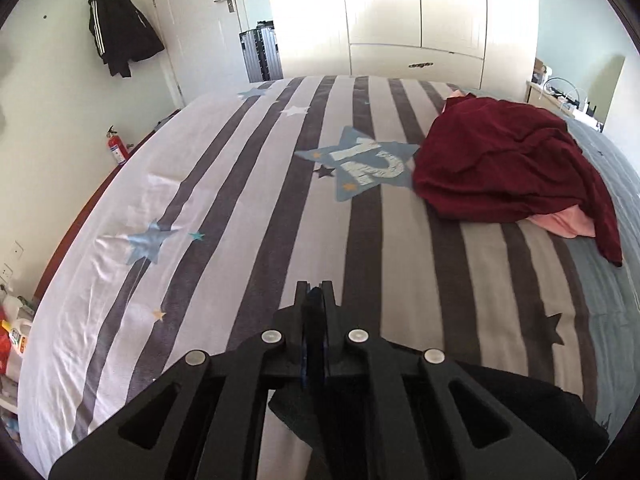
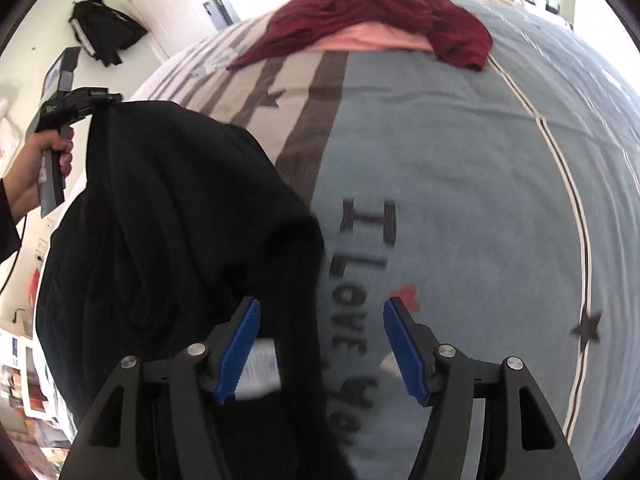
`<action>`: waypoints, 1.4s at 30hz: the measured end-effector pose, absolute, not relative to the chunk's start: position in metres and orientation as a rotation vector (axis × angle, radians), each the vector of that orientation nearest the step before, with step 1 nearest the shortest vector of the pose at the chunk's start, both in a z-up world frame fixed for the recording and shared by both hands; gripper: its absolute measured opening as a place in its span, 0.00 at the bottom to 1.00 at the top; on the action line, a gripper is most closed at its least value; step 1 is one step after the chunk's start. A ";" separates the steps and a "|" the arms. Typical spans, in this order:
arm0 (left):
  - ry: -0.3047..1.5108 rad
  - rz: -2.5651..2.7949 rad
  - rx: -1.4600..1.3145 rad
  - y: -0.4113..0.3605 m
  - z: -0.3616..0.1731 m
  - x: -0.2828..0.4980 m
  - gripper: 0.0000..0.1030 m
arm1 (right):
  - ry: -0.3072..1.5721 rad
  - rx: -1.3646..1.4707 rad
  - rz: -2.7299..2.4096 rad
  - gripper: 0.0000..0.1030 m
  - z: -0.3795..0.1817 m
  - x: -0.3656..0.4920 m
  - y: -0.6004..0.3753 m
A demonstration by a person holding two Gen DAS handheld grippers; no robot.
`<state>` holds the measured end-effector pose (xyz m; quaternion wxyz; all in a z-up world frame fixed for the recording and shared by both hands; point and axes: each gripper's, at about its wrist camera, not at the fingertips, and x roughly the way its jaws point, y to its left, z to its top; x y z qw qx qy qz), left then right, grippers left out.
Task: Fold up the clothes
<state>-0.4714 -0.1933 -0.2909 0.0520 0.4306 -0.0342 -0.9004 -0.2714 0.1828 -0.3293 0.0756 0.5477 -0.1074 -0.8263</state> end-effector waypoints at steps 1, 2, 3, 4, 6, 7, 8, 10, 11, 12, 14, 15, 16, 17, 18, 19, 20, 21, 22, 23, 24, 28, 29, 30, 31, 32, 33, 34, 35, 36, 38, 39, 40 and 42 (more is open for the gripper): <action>-0.104 -2.750 1.341 -0.194 -0.294 -0.467 0.09 | -0.343 1.674 -2.466 0.59 -0.333 -0.266 0.181; -0.090 -2.801 1.339 -0.191 -0.292 -0.457 0.13 | -0.368 1.708 -2.452 0.59 -0.338 -0.262 0.180; -0.074 -2.858 1.330 -0.187 -0.288 -0.445 0.29 | -0.379 1.738 -2.451 0.59 -0.344 -0.257 0.179; -0.057 -2.916 1.321 -0.183 -0.284 -0.434 0.52 | -0.390 1.748 -2.456 0.59 -0.348 -0.252 0.179; -0.007 -3.028 1.293 -0.165 -0.278 -0.412 0.69 | -0.398 1.749 -2.482 0.53 -0.353 -0.247 0.179; 0.009 -3.060 1.325 -0.153 -0.280 -0.402 0.71 | -0.402 1.756 -2.497 0.41 -0.355 -0.245 0.179; 0.023 -3.088 1.366 -0.140 -0.283 -0.394 0.71 | -0.416 1.758 -2.497 0.29 -0.355 -0.244 0.180; -0.057 -3.139 1.488 -0.102 -0.297 -0.383 0.71 | -0.418 1.758 -2.497 0.10 -0.354 -0.241 0.178; -0.125 -3.159 1.537 -0.082 -0.304 -0.378 0.71 | -0.409 1.756 -2.498 0.10 -0.352 -0.239 0.176; -0.216 -3.170 1.600 -0.058 -0.315 -0.377 0.71 | -0.399 1.754 -2.500 0.10 -0.351 -0.237 0.174; -0.370 -3.117 1.715 -0.025 -0.341 -0.380 0.71 | -0.385 1.744 -2.512 0.08 -0.347 -0.231 0.170; -0.446 -3.084 1.770 -0.010 -0.354 -0.382 0.71 | -0.380 1.738 -2.520 0.08 -0.347 -0.228 0.170; -0.521 -3.047 1.823 0.006 -0.367 -0.384 0.61 | -0.375 1.733 -2.528 0.07 -0.346 -0.225 0.169; -0.552 -3.025 1.850 0.012 -0.375 -0.386 0.46 | -0.374 1.728 -2.535 0.06 -0.347 -0.223 0.169; -0.575 -3.004 1.871 0.016 -0.383 -0.389 0.17 | -0.373 1.728 -2.554 0.06 -0.349 -0.223 0.171; -0.586 -2.989 1.876 0.019 -0.387 -0.392 0.06 | -0.380 1.727 -2.572 0.05 -0.350 -0.223 0.174; -0.586 -2.982 1.871 0.020 -0.386 -0.394 0.03 | -0.392 1.723 -2.592 0.05 -0.351 -0.226 0.177; -0.560 -2.986 1.856 0.021 -0.383 -0.396 0.01 | -0.404 1.720 -2.614 0.05 -0.352 -0.228 0.181; -0.530 -2.991 1.839 0.022 -0.380 -0.399 0.01 | -0.409 1.712 -2.636 0.05 -0.352 -0.233 0.186; -0.500 -3.000 1.807 0.019 -0.374 -0.402 0.01 | -0.413 1.704 -2.658 0.05 -0.353 -0.238 0.190; -0.466 -3.002 1.766 0.016 -0.369 -0.407 0.01 | -0.403 1.692 -2.675 0.05 -0.352 -0.248 0.194; -0.310 -2.965 1.608 -0.005 -0.347 -0.444 0.01 | -0.306 1.615 -2.775 0.03 -0.344 -0.302 0.217; -0.278 -2.947 1.570 -0.012 -0.341 -0.454 0.01 | -0.283 1.585 -2.809 0.03 -0.340 -0.323 0.227; -0.264 -2.927 1.516 -0.021 -0.334 -0.466 0.00 | -0.329 1.558 -2.803 0.03 -0.336 -0.346 0.239; -0.247 -2.910 1.486 -0.030 -0.331 -0.474 0.00 | -0.333 1.545 -2.796 0.03 -0.333 -0.366 0.242; -0.229 -2.893 1.461 -0.038 -0.328 -0.482 0.00 | -0.307 1.517 -2.785 0.03 -0.327 -0.386 0.237; -0.224 -2.859 1.440 -0.048 -0.326 -0.489 0.00 | -0.282 1.492 -2.772 0.03 -0.322 -0.405 0.231; -0.231 -2.817 1.399 -0.057 -0.325 -0.494 0.00 | -0.256 1.491 -2.748 0.04 -0.319 -0.416 0.224; -0.207 -2.804 1.408 -0.066 -0.326 -0.500 0.00 | -0.234 1.491 -2.725 0.06 -0.316 -0.426 0.216; -0.159 -2.791 1.467 -0.077 -0.329 -0.504 0.00 | -0.236 1.493 -2.718 0.08 -0.316 -0.426 0.209; -0.080 -2.791 1.562 -0.091 -0.334 -0.501 0.03 | -0.257 1.485 -2.711 0.43 -0.316 -0.417 0.198; -0.092 -2.804 1.582 -0.097 -0.334 -0.494 0.10 | -0.249 1.493 -2.727 0.50 -0.318 -0.406 0.196; -0.138 -2.810 1.582 -0.100 -0.335 -0.487 0.25 | -0.244 1.501 -2.743 0.54 -0.319 -0.396 0.195; -0.224 -2.826 1.580 -0.110 -0.336 -0.472 0.46 | -0.276 1.535 -2.747 0.54 -0.325 -0.375 0.189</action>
